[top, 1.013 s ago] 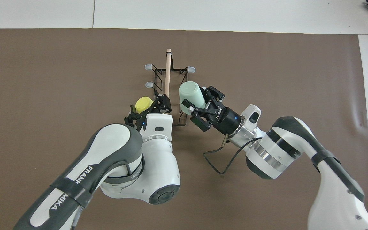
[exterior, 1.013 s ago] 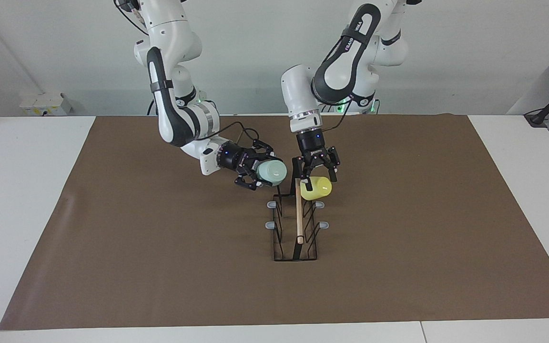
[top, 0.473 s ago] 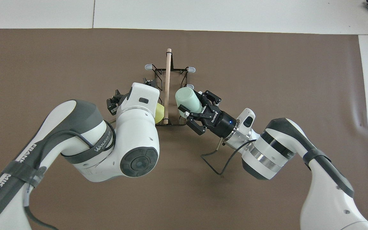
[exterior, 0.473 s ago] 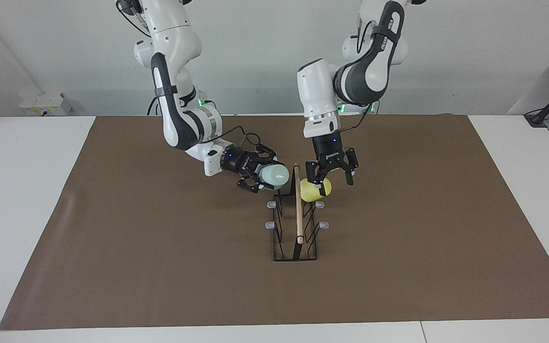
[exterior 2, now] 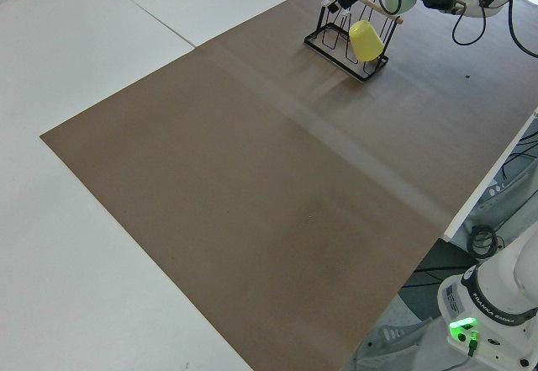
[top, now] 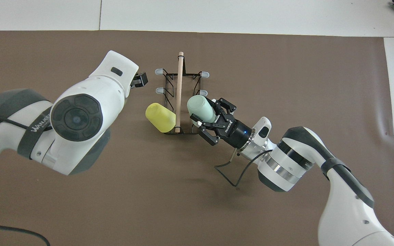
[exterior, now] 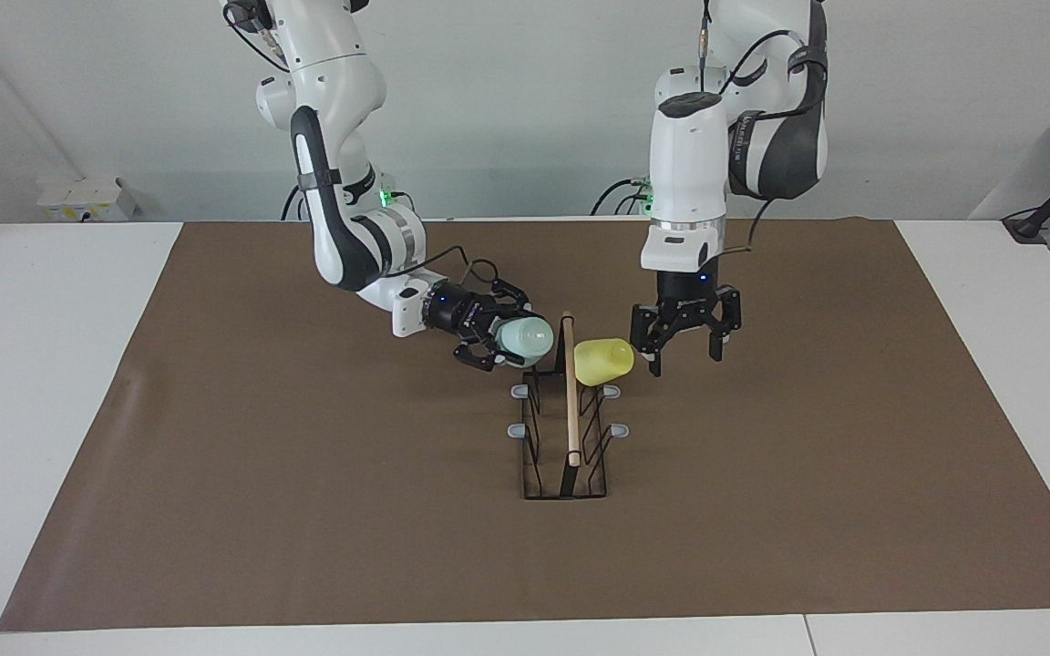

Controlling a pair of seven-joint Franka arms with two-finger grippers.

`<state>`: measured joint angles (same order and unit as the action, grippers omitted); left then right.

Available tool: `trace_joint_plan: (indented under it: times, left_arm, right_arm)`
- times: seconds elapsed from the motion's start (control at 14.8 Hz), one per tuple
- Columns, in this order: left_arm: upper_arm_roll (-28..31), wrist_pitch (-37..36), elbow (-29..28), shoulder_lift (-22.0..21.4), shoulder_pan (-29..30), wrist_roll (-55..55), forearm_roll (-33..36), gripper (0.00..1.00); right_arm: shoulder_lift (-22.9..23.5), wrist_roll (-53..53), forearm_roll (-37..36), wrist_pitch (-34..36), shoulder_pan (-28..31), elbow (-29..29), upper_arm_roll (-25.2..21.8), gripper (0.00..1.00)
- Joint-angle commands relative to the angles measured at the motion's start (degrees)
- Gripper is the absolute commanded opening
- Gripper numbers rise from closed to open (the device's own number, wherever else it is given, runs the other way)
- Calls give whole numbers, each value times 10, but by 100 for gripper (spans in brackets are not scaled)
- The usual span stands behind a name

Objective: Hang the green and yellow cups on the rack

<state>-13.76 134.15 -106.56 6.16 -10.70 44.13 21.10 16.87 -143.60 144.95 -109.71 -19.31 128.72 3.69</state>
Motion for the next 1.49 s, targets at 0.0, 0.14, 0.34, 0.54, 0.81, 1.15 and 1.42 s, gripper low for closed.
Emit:
trace_joint_plan:
  times: [0.0,0.14,0.34,0.54,0.81,1.15,1.42]
  left_arm:
    - [28,-84,42,-2,4,-167,-88,100]
    - [62,-131,58,-4,5,-264,-135,100]
    - [104,-156,50,-19,5,-345,-150,100]
    - [111,-186,58,-20,32,-434,-191,100]
    - [157,-257,98,-19,32,-517,-230,100]
    - [182,-347,130,-34,26,-542,-233,100]
    - [192,-388,121,-69,10,-539,-233,100]
  right_arm:
    - [13,-24,23,13,3,1,3,0]
    - [14,-23,23,7,3,1,3,61]
    - [14,-23,23,7,3,0,3,100]
    - [12,-21,23,7,4,-2,3,100]
    - [-21,-19,2,-51,9,-6,-3,100]
    - [-86,73,-199,-185,75,-48,-1,100]
    - [-88,155,-391,-185,142,-88,-2,100]
